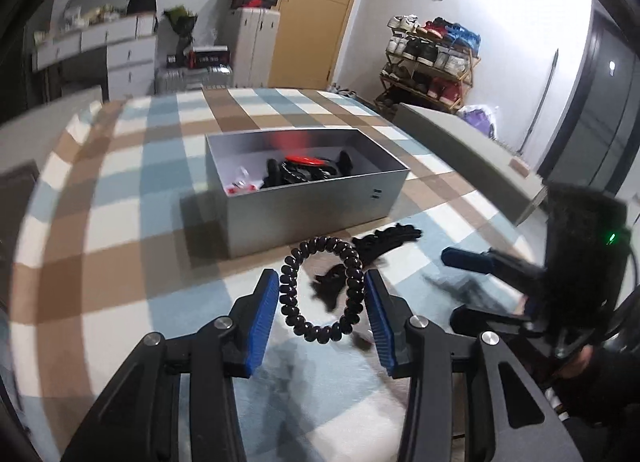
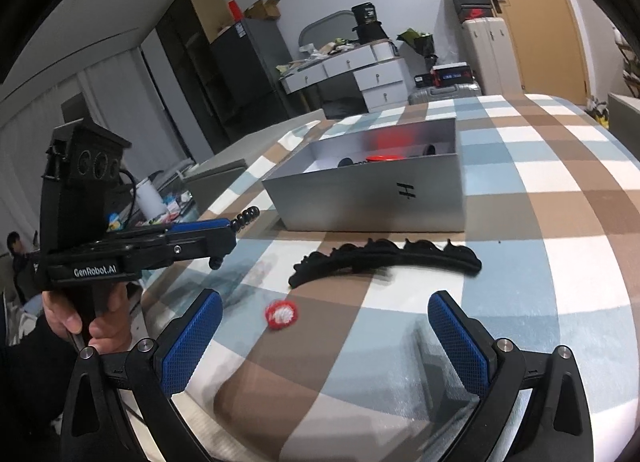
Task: Organize jewelry
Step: 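Grasp the black beaded bracelet with red charm using the left tool, then grasp the red-and-clear ring with the right tool while the left holds the bracelet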
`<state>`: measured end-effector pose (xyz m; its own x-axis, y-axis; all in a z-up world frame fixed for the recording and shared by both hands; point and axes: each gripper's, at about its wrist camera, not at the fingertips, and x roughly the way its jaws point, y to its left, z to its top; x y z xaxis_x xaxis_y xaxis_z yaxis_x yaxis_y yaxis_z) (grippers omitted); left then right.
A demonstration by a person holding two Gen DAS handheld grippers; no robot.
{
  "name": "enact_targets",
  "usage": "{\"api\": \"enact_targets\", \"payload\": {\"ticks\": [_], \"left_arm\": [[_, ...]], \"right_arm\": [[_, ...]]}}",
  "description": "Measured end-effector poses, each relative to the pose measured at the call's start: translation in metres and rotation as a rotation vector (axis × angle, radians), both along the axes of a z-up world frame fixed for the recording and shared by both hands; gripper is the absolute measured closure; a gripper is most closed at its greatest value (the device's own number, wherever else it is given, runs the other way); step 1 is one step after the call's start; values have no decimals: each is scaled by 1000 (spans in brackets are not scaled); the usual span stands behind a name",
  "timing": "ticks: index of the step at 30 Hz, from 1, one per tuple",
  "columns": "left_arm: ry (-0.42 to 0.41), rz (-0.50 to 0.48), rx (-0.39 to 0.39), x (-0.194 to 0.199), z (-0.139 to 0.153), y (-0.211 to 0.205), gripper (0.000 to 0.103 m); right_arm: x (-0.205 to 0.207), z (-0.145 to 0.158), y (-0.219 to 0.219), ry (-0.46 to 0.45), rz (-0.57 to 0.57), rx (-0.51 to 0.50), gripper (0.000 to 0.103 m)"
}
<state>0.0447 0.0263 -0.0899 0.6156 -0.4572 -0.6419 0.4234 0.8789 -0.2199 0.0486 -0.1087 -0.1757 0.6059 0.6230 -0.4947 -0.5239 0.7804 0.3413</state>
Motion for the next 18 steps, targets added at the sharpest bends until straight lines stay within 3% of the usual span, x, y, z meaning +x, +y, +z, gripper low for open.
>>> {"api": "enact_targets", "payload": {"ticks": [8, 12, 18], "left_arm": [[-46, 117, -30, -8, 7, 30, 65], [-75, 198, 41, -16, 10, 38, 65], [-64, 238, 16, -24, 11, 52, 65]], "right_arm": [[5, 2, 36, 19, 121, -86, 0], [2, -3, 55, 3, 144, -143, 1], [0, -12, 78, -9, 149, -261, 24]]}}
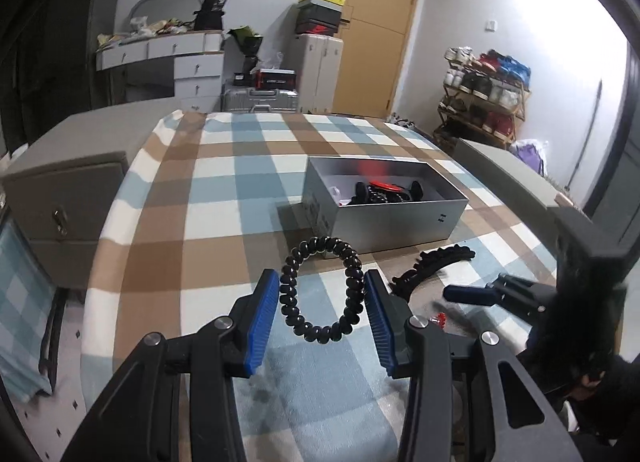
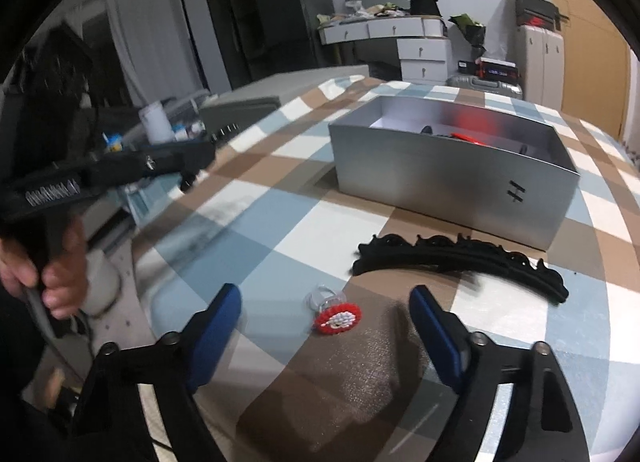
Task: Organize jewelry
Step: 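Grasp the red-and-clear ring with the right tool while the left holds the bracelet, then carry the bracelet and ring into the grey box and open both tools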
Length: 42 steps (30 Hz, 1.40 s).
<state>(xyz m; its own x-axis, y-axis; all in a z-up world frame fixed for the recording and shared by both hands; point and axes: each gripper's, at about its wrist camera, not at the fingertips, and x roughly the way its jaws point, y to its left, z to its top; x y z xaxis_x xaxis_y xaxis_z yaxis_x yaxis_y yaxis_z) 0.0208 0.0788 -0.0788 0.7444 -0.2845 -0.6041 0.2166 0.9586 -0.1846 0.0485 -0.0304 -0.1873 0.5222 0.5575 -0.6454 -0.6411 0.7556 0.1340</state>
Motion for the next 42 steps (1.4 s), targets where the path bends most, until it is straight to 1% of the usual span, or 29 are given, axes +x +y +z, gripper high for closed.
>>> {"api": "enact_targets", "payload": {"ticks": [2, 4, 5, 6, 7, 8, 9, 10, 11, 12, 13, 18, 21, 23, 26, 32, 38, 42], "left_arm": [[-2, 18, -7, -1, 2, 5, 65], [0, 30, -17, -3, 3, 8, 65], [6, 36, -23, -2, 3, 10, 65], [8, 39, -29, -3, 4, 10, 65], [11, 38, -35, -2, 4, 11, 65], [13, 23, -48, -2, 5, 11, 65], [7, -1, -69, -3, 6, 11, 65], [-3, -9, -77, -5, 8, 10, 65], [-16, -9, -72, -7, 11, 9, 65], [-19, -12, -64, -8, 13, 8, 65], [-22, -11, -57, -8, 14, 7, 65], [-25, -15, -58, -9, 18, 4, 65], [-26, -26, -59, -9, 19, 3, 65], [-37, -56, -74, -9, 22, 1, 65], [-51, -73, -61, -9, 27, -5, 65], [-59, -98, -59, 5, 36, -18, 65], [-74, -136, -76, 27, 43, -34, 65], [-76, -145, -52, 45, 45, -47, 65]], "right_arm": [[-1, -3, 5, -8, 5, -26, 37], [-2, -4, 9, -18, 0, -50, 40], [-1, -5, 10, -23, -8, -62, 44], [-1, -6, 10, -25, -15, -70, 47], [-2, -6, 11, -31, -22, -76, 52], [-2, -6, 11, -29, -22, -81, 57], [-3, -5, 12, -30, -19, -86, 60], [-3, -5, 12, -27, -16, -93, 64], [-2, -5, 11, -27, -19, -99, 74], [-1, -4, 10, -27, -24, -105, 82], [1, -4, 9, -21, -28, -104, 84], [7, -1, -4, 25, -57, -47, 84], [8, 4, -10, 32, -67, -22, 84], [8, 9, -14, 22, -70, -11, 84], [8, 21, -21, 6, -71, 26, 84], [25, 46, -47, 18, -95, 167, 84], [38, 76, -63, -33, -109, 239, 84], [53, 89, -70, -54, -117, 258, 84]]}}
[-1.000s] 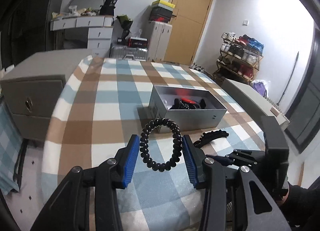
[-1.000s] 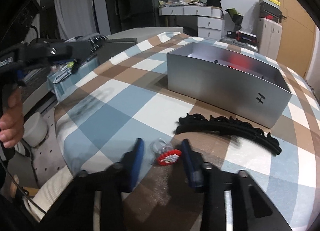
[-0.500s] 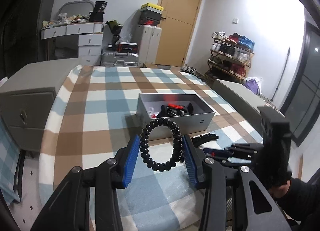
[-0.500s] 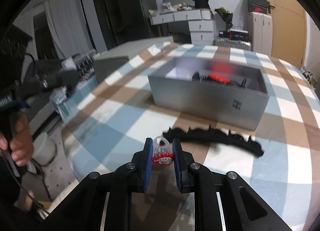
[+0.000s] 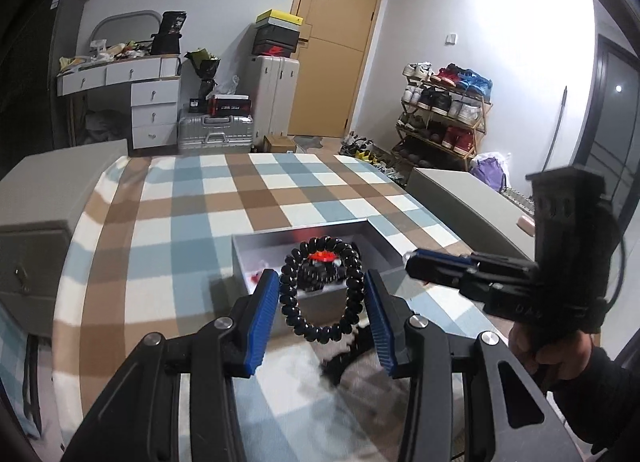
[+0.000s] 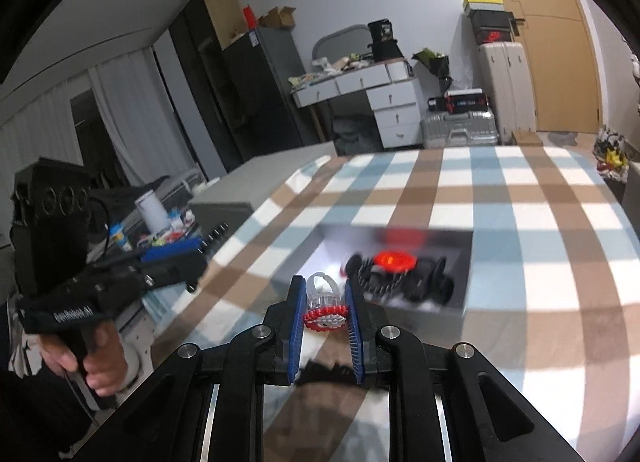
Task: Organize jewelry
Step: 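Carry the bracelet and ring into the grey box and open both tools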
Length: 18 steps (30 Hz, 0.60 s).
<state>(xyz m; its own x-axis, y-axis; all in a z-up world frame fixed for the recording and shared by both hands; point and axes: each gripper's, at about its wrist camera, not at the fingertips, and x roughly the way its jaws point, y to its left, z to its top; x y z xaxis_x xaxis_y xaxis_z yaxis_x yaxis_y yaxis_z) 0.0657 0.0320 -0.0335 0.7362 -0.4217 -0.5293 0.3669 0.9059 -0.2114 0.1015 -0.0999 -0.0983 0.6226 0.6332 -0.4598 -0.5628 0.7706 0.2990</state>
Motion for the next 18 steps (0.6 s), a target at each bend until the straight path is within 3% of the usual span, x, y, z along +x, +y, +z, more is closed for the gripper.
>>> {"api": "enact_targets", "payload": {"ticks": [9, 18], "left_arm": [[22, -29, 8, 38, -5, -19, 65], [78, -64, 27, 65, -19, -36, 65]], "right_arm": [[36, 20, -7, -30, 8, 16, 84], [71, 7, -6, 1, 12, 20, 84]]}}
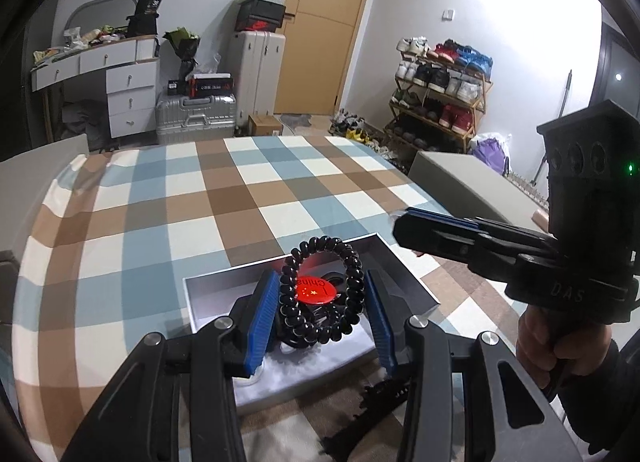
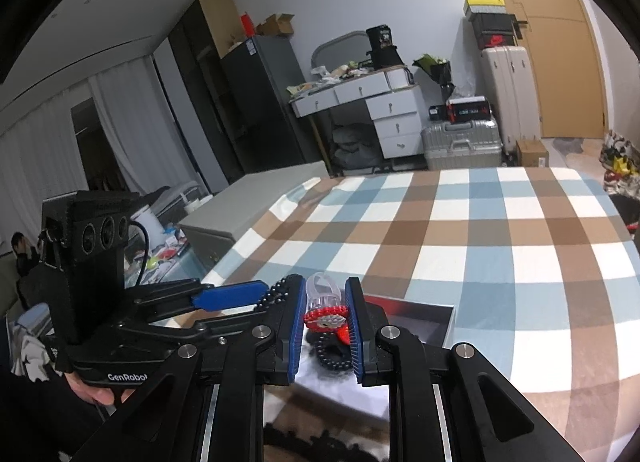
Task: Organize jewelry
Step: 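Carry the bracelet and ring into the grey box and open both tools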
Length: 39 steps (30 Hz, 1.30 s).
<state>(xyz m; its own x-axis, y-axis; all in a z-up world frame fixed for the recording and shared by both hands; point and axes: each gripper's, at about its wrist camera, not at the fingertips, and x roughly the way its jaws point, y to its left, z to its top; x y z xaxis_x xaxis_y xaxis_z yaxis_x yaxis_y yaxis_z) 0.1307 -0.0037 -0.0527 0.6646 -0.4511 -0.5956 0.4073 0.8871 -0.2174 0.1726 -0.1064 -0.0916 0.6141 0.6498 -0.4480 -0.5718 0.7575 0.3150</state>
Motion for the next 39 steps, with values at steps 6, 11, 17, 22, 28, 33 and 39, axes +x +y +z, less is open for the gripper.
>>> {"api": "enact_targets", "payload": {"ticks": [6, 11, 17, 22, 28, 33, 39], "left_arm": [[36, -13, 4, 14, -10, -5, 65], [54, -21, 3, 23, -15, -8, 65], [75, -27, 5, 29, -22, -9, 65], [88, -31, 16, 32, -25, -12, 65], [80, -27, 29, 33, -24, -13, 62], [84, -15, 27, 31, -23, -11, 46], [63, -8, 35, 24, -18, -9, 45]], "right_arm": [[19, -15, -3, 40, -10, 0, 84], [27, -25, -4, 69, -7, -1, 84], [32, -33, -1, 87, 4, -13, 84], [35, -38, 0, 104, -1, -21, 84], [38, -41, -3, 115, -8, -17, 82], [37, -39, -5, 115, -15, -3, 81], [30, -32, -8, 88, -29, 11, 67]]}}
